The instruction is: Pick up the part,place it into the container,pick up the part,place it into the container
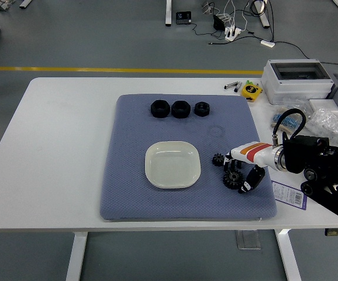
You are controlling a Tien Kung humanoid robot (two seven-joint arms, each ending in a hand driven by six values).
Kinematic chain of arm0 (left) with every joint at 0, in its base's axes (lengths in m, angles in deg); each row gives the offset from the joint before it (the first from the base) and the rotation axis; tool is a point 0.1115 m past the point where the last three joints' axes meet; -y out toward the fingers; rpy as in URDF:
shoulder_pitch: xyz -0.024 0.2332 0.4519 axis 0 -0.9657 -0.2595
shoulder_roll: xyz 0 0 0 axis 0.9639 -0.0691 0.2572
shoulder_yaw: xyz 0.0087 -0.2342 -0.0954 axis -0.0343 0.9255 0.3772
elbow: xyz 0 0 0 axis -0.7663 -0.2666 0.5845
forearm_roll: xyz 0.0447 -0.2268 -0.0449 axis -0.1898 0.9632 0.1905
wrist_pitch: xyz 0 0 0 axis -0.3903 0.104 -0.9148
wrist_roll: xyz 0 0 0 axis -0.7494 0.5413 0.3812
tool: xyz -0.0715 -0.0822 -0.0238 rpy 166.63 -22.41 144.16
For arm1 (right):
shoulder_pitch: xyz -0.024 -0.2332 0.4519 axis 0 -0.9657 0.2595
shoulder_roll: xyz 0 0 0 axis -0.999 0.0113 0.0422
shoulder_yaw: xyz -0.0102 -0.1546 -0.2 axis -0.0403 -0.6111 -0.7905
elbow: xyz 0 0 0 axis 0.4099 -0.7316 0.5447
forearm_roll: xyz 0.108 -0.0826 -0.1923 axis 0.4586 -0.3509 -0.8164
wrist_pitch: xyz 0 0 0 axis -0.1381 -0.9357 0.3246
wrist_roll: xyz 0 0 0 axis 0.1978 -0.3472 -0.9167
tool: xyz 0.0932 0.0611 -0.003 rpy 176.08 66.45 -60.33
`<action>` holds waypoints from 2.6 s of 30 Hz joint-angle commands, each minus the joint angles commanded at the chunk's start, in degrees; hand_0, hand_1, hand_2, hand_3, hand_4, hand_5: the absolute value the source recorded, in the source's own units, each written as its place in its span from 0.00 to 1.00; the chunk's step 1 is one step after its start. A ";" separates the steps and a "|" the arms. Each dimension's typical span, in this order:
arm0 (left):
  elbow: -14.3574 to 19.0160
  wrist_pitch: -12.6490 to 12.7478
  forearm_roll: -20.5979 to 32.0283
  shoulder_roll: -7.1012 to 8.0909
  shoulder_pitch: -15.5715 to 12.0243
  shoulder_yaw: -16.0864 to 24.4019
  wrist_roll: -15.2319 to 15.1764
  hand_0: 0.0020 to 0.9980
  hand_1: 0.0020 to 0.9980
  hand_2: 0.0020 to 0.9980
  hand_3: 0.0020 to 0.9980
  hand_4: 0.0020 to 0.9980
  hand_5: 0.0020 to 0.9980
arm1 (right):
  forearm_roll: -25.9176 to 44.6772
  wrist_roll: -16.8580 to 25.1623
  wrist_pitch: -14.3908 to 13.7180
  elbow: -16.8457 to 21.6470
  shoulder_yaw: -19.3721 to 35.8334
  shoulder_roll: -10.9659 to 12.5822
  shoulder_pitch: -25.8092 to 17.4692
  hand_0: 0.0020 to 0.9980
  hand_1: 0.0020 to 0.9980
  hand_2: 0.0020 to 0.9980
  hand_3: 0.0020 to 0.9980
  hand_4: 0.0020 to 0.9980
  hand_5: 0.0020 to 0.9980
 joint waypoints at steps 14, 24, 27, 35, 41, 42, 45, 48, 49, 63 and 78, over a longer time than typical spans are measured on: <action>0.00 0.04 0.01 -0.01 -0.01 -0.08 0.01 0.72 0.64 0.62 0.55 0.59 0.55 | 1.75 0.34 -0.76 -0.39 -0.22 -0.10 -0.21 0.59 0.48 0.49 0.48 0.58 0.05; 0.00 0.04 -0.19 -0.03 0.00 -0.07 0.06 0.72 0.63 0.62 0.55 0.59 0.55 | 2.68 0.57 -1.29 -1.29 -0.44 -0.15 -0.49 0.54 0.45 0.46 0.45 0.53 0.06; 0.00 0.07 -0.22 -0.05 0.00 -0.05 0.06 0.72 0.63 0.62 0.55 0.59 0.55 | 2.81 0.51 -1.28 -1.55 -0.47 -0.18 -0.54 0.48 0.43 0.45 0.44 0.51 0.07; 0.00 0.08 -0.43 -0.04 -0.02 -0.01 0.06 0.72 0.63 0.62 0.55 0.59 0.55 | 3.95 0.69 -1.32 -0.92 -0.10 0.39 -0.46 0.37 0.37 0.40 0.41 0.55 0.05; 0.00 0.07 -0.50 0.01 0.03 -0.03 0.08 0.72 0.63 0.62 0.55 0.59 0.55 | 4.56 1.08 -1.48 0.02 0.69 0.71 -0.23 0.37 0.36 0.39 0.41 0.61 0.02; 0.00 0.07 -0.54 0.02 0.04 0.01 0.09 0.72 0.63 0.62 0.55 0.59 0.55 | 4.59 1.15 -1.51 0.19 0.83 0.77 -0.19 0.37 0.36 0.39 0.41 0.61 0.02; 0.00 0.08 -0.59 0.04 0.07 0.06 0.10 0.72 0.63 0.62 0.55 0.59 0.55 | 4.65 1.22 -1.53 0.64 1.26 1.01 -0.15 0.35 0.35 0.39 0.40 0.62 0.04; 0.00 0.08 -0.54 0.06 0.06 0.10 0.09 0.72 0.63 0.62 0.55 0.59 0.55 | 4.70 1.06 -1.45 1.14 1.62 1.20 0.04 0.35 0.35 0.39 0.40 0.62 0.04; 0.00 0.09 -0.62 0.07 0.06 0.16 0.11 0.72 0.63 0.62 0.55 0.59 0.55 | 4.67 0.96 -1.42 1.33 1.74 1.18 0.20 0.35 0.35 0.39 0.40 0.62 0.04; 0.00 0.13 -1.35 0.25 0.04 0.61 0.29 0.72 0.63 0.62 0.55 0.59 0.55 | 4.49 -0.18 -0.73 3.75 1.94 -2.79 4.51 0.32 0.33 0.37 0.39 0.65 0.07; 0.00 0.21 -1.23 0.57 0.36 0.78 0.30 0.72 0.63 0.62 0.55 0.59 0.55 | 4.61 -0.71 -1.91 -0.43 -1.42 -11.80 9.36 0.27 0.28 0.34 0.35 0.70 0.04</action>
